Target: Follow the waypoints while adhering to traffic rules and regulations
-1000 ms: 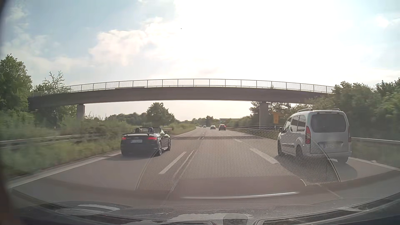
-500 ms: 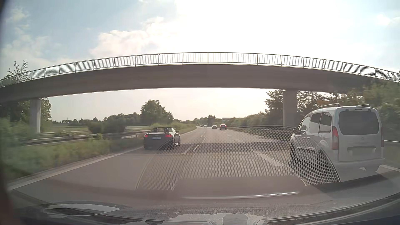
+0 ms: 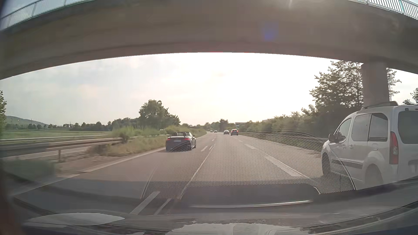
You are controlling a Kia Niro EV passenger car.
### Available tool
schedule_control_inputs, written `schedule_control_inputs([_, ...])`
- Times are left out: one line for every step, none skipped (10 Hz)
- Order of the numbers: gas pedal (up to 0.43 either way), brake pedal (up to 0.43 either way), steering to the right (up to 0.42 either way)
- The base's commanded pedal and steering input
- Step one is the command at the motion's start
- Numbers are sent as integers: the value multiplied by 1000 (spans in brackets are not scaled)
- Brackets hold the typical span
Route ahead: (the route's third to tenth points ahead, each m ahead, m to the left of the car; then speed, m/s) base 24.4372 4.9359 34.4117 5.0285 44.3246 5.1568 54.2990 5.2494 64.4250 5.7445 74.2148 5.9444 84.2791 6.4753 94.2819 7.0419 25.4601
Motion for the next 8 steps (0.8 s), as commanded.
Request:
schedule_control_inputs([331,0,-12])
schedule_control_inputs([331,0,-12])
schedule_control_inputs([331,0,-12])
schedule_control_inputs([331,0,-12])
schedule_control_inputs([331,0,-12])
schedule_control_inputs([331,0,-12])
schedule_control_inputs([331,0,-12])
schedule_control_inputs([331,0,-12])
